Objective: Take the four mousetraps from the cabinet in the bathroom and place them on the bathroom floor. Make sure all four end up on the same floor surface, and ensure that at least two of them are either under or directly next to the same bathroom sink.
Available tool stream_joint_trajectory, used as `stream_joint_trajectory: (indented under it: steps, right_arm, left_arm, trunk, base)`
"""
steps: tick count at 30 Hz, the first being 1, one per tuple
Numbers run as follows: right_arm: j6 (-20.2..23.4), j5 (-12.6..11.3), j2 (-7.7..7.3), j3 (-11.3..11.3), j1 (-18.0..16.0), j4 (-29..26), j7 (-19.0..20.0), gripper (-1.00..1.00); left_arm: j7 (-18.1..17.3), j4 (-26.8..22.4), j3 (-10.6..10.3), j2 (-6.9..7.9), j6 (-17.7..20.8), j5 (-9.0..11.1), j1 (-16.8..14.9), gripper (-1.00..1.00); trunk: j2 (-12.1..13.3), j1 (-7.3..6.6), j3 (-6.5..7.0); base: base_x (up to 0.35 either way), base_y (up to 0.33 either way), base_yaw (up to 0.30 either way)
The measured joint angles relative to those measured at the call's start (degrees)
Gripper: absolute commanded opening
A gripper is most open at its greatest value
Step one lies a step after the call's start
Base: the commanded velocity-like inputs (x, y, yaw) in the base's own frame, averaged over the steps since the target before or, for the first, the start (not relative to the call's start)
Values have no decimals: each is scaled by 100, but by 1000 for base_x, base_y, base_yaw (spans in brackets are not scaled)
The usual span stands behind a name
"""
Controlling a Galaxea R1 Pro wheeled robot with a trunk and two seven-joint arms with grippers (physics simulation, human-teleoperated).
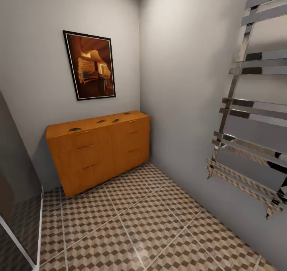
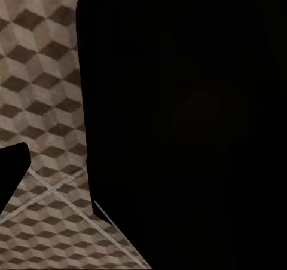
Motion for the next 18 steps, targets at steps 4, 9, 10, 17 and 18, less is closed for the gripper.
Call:
stream_joint_trajectory:
  steps: [4,9,10,17,18]
  right_arm:
    - [-4,8,-14,8,23,-8,-15,100]
    - [-7,8,49,12,-26,-73,-16,100]
    - [-7,8,81,14,-39,-105,-16,100]
    - [-21,3,140,9,-87,-278,-11,100]
    - [-21,1,140,9,-89,-284,-10,100]
  left_arm:
    - [-3,5,-2,-11,-8,-12,1,100]
    - [-1,4,8,-22,-8,2,6,100]
    - [-1,5,13,-13,-6,8,7,100]
    - [-8,4,15,32,-13,17,10,100]
    - [-8,5,11,34,-17,17,10,100]
  trunk:
    - [-1,0,-1]
    - [-1,0,1]
    - [-1,0,1]
    - [-1,0,1]
    - [-1,0,1]
  base:
    - [0,0,0]
    - [0,0,0]
    - [0,0,0]
    - [0,0,0]
    - [0,0,0]
